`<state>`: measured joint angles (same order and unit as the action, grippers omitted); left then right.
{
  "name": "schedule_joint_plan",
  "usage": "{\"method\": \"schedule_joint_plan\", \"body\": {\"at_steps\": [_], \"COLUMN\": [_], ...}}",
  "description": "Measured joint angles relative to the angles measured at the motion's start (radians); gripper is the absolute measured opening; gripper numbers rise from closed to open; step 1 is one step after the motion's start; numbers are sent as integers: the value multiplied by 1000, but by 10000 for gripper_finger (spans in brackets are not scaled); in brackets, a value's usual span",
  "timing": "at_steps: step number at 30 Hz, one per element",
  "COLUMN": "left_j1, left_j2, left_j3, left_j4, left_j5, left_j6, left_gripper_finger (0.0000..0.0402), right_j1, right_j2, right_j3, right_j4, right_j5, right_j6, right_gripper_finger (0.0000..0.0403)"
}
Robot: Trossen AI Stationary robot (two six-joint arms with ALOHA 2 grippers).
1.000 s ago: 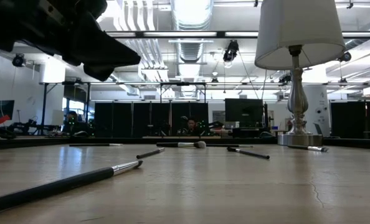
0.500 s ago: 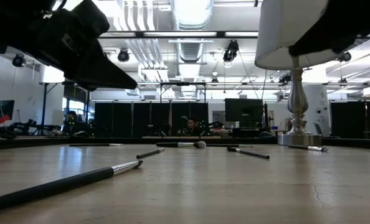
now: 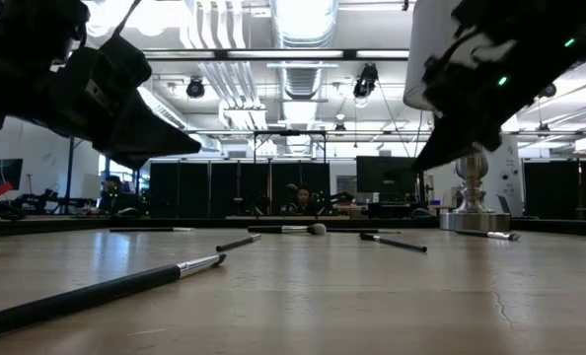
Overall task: Put items in baskets/containers
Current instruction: Put the eyeshadow brush into the transparent organizer
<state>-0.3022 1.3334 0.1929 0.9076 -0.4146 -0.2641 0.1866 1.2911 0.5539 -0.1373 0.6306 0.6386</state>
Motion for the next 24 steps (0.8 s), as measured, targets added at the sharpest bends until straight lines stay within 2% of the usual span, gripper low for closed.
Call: {"method": "schedule_joint_plan", "body": {"at_steps": [5,11,17,24], "left_j1": [1,1,1,1], "left_j2": [0,0,0,0], "left_j3": [4,6,6,6], "left_j4": [-1,-3,-4,-4], "left_j5": [11,16,16,17], "left_j6": [2,26,33,45], "left_gripper_finger": [0,0,0,0], "right_j1": [-206,-382,-474,-510], "right_j2": [0,0,0,12], "right_j3": [-90,-103,-121,-147], "right_j4": [221,256,256,327], "right_j5": [-166,-244,-339,-363], "right_j6": [-116,-198,-274,-292], "right_gripper_finger": [29,80,115,116]}}
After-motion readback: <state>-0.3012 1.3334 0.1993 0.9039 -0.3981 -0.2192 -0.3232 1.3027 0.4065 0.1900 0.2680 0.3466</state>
